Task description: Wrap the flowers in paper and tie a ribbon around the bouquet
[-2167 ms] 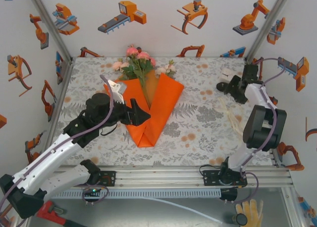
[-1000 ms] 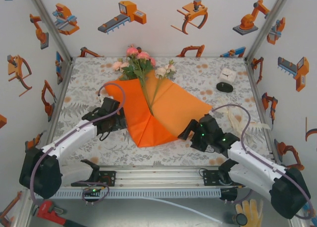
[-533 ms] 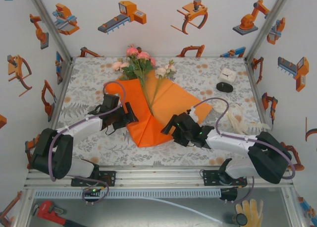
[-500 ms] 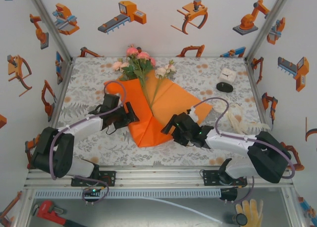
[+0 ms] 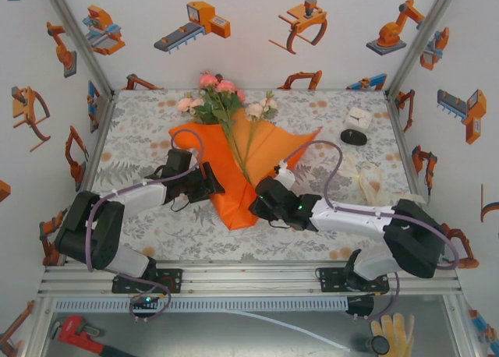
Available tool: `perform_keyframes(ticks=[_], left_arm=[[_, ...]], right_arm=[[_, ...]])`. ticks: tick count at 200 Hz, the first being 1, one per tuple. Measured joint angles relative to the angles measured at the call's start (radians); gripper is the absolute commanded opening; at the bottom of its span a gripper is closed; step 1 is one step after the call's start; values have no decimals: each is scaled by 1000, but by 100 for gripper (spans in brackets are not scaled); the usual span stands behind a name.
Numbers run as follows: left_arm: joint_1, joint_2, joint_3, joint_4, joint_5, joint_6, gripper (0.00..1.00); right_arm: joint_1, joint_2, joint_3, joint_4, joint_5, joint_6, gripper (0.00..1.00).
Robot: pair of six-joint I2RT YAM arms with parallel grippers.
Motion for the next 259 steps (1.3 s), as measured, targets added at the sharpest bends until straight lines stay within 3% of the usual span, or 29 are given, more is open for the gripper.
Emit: perform_keyframes(ticks=[48,103,156,220,259], left_arm=[[0,6,3,4,2,1,64],[0,18,8,16,6,0,64],[1,-13,8,-28,-32,9,69],[29,-192,19,-288,-198,98,73],[55,-338,75,-380,-209,108,48]], right_arm=[[39,130,163,-64,-16,-240,8],[69,366,343,-121,-183,-496,12],[69,417,351,-154,-238,-552,14],[69,416,342,-132,-250,-558,13],[69,416,336,-110,-260,-558,16]])
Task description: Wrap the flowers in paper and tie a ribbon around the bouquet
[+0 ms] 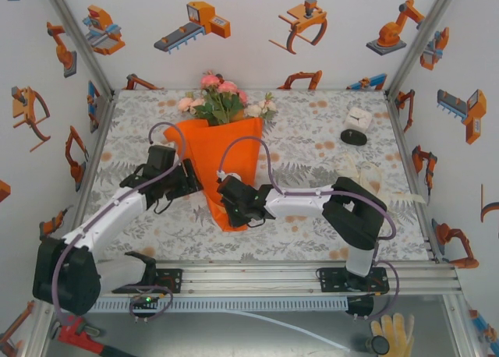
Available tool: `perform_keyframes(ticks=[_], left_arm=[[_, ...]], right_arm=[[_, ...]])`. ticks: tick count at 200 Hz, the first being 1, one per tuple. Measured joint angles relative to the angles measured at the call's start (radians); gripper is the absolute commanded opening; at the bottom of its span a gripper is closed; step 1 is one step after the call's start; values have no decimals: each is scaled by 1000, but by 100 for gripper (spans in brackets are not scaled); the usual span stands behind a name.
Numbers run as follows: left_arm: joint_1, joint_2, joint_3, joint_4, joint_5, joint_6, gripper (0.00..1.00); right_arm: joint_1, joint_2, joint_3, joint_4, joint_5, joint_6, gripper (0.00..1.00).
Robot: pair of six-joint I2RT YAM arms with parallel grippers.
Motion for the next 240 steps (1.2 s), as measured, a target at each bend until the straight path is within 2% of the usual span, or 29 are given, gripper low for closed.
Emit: perform_keyframes(ticks=[35,68,103,125,150,176,202,220,240], left_arm=[[2,-55,43,60,196,-71,43],[3,79,135,127,255,-148,35],[3,311,155,171,251,-192,33],[3,414,136,187,233,-198,32],[4,453,94,218,223,-196,32],[4,459,63,234,213,-180,32],[4,459,50,250,211,-167,32],[4,459,50,254,211,-158,32],[5,459,50,255,211,-151,32]], right_arm=[[0,4,-2,19,-16,3,17],[0,6,-8,42,-28,7,18],[0,8,-12,61,-43,8,24],[0,3,-15,70,-53,17,34],[1,-42,-46,61,-58,27,46],[-43,-167,-118,71,-84,63,46],[-179,-267,-236,256,-161,178,46],[-240,-259,-307,380,-185,257,44],[-238,-201,-376,487,-206,320,42]])
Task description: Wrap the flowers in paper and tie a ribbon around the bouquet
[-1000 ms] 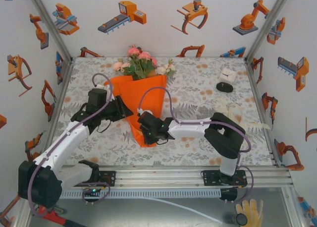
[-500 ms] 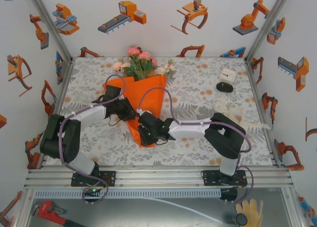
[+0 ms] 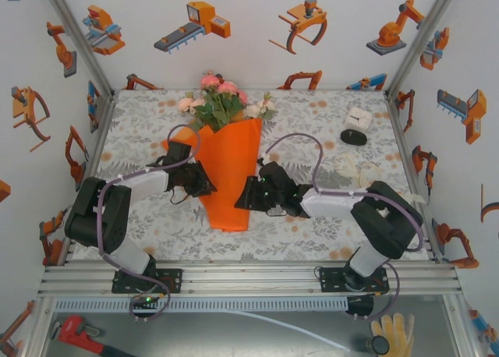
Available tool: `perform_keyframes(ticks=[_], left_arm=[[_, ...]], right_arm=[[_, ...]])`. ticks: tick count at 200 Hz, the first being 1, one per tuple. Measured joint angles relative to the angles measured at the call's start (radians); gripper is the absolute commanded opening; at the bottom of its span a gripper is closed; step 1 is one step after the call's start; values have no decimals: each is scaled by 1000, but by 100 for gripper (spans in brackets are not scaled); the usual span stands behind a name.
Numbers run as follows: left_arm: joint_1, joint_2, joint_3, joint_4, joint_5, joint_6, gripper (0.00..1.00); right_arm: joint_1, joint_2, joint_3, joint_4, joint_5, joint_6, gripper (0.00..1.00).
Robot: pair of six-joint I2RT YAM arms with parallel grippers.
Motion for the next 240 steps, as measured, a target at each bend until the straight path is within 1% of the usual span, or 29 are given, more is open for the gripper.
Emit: perform_keyframes(ticks=[22,41,76,120,165,186,196,211,217,229,240], left_arm=[[0,0,0,0,-1,5,32],[0,0,0,0,-6,16,32],[0,-6,0,-1,-14,49,33],[0,-19,-1,-1,-16,68,33],[0,-22,-2,-4,-17,82,33],[0,-23,-4,-7,-15,89,37],[0,-25,-4,-11,-5,92,40],[0,-60,-4,-27,13,93,48],[0,-92,-4,-37,17,93,49],[0,-182,5,-64,17,97,49],[-1,-266,39,-93,9,100,47]], right_arm=[[6,50,-86,163,-21,72,42],[5,51,-120,237,-19,101,42],[-19,56,-114,241,-25,112,44],[-160,140,-3,228,-40,91,45],[-251,230,87,255,-81,77,45],[-278,247,115,253,-93,77,45],[-283,254,130,253,-97,76,45],[-284,261,143,254,-98,76,45],[-283,261,143,254,-98,76,45],[-278,261,138,256,-97,77,45],[-271,261,124,266,-95,78,45]])
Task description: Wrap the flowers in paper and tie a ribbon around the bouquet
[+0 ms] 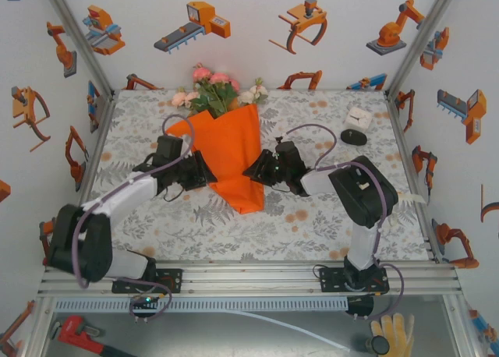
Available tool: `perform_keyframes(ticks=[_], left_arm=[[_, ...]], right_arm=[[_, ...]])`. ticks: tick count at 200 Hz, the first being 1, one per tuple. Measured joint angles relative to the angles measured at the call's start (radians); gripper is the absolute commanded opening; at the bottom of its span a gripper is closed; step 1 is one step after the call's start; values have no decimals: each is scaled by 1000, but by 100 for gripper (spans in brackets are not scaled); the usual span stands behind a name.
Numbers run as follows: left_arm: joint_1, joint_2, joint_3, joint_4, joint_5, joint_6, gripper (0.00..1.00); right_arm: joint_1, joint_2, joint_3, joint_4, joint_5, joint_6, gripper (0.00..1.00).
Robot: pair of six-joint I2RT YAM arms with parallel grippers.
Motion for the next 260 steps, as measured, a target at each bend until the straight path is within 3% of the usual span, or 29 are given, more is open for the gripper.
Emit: perform_keyframes(ticks=[24,40,63,78,117,175,213,260], left_arm=[[-25,-107,108,0,-2,-2,43],[-103,-117,145,35,5,-14,42],[-243,-66,109,92,13,-56,37],[-285,-14,36,132,18,-110,34],[-293,56,-189,166,-13,-224,32],[-303,104,-259,224,1,-253,32],[-303,99,-274,248,-6,-256,32],[-302,99,-274,248,-8,-258,32]], right_arm=[[29,-2,-36,46,11,13,45],[58,-3,-56,79,26,34,45],[90,-5,-97,143,48,79,45],[96,-9,-127,183,65,116,45],[111,-43,-188,217,113,192,45],[111,-59,-173,173,102,212,46],[24,-47,-67,135,45,192,46],[-93,138,154,138,-24,174,46]])
